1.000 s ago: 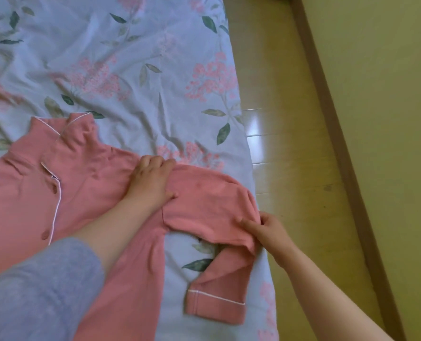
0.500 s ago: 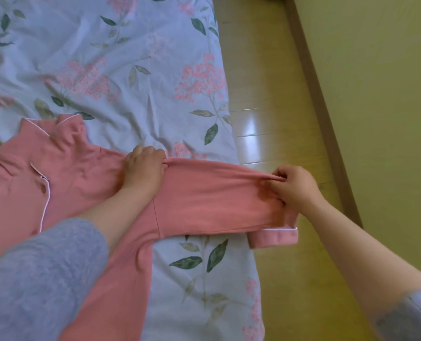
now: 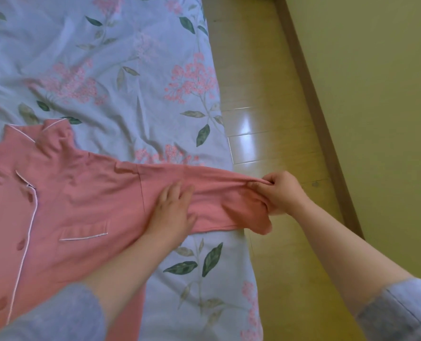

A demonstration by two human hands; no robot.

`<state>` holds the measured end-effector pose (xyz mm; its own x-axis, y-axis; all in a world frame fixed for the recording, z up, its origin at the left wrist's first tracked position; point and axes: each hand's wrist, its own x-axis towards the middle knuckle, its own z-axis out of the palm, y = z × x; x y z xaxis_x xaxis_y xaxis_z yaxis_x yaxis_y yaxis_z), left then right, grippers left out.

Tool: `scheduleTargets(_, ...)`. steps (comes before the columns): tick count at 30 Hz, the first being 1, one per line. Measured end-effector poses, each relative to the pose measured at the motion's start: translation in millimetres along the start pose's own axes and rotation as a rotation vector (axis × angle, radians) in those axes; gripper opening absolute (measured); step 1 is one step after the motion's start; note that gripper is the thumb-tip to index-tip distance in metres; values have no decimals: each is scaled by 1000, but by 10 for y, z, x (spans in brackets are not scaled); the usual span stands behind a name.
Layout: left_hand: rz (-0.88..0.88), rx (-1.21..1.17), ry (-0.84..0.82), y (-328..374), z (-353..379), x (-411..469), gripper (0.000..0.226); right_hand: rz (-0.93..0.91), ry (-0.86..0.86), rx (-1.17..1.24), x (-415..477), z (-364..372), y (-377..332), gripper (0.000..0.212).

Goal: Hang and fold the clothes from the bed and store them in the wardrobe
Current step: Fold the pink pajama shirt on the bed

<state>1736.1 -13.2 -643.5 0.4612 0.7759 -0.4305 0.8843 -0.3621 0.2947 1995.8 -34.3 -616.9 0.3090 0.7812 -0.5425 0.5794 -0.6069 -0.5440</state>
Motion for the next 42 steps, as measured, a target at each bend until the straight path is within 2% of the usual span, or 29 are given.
scheduleTargets(3,-103,43,-202,35,127,86,89,43,-262,117,-140,-117,-20,31)
scheduleTargets(5,-139,31,-264,59,101,153,97,107,-435,89,-225,-217,-9,24)
scheduleTargets(6,-153,19,-290,69,79,179,100,126,-461,63,-256,-267,19,22)
scheduleTargets(9,-173,32,-312,88,45,190,106,133,-386,44,-335,-410,146,19)
scheduleTargets(15,-196,50,-319,93,71,207,117,106,-224,342,-482,-651,349,33)
scheduleTargets(17,-205,62,-327,89,82,219,120,85,-193,356,-517,-711,404,40)
scheduleTargets(19,-216,79,-335,102,96,231,122,63,-196,293,-561,-758,459,43)
scheduleTargets(23,-237,80,-369,122,99,243,122,79,-293,224,-630,-910,562,21)
scheduleTargets(26,-251,44,-385,118,80,268,107,166,-356,118,-681,-1081,674,27)
scheduleTargets(29,-284,25,-375,159,90,278,93,196,-253,143,-739,-1180,825,27)
scheduleTargets(31,-294,41,-365,194,121,271,91,218,-204,473,-780,-1184,933,31)
scheduleTargets(33,-298,64,-356,213,147,262,95,271,-211,855,-810,-1138,1013,46)
scheduleTargets(35,-299,84,-350,224,168,244,101,323,-165,988,-829,-1055,1077,51)
scheduleTargets(38,-301,110,-334,244,190,226,111,341,98,910,-853,-899,1091,21)
scheduleTargets(39,-303,115,-333,251,194,223,114,318,224,795,-864,-854,1093,13)
scheduleTargets(42,-308,134,-337,269,194,207,125,139,470,275,-873,-767,1103,14)
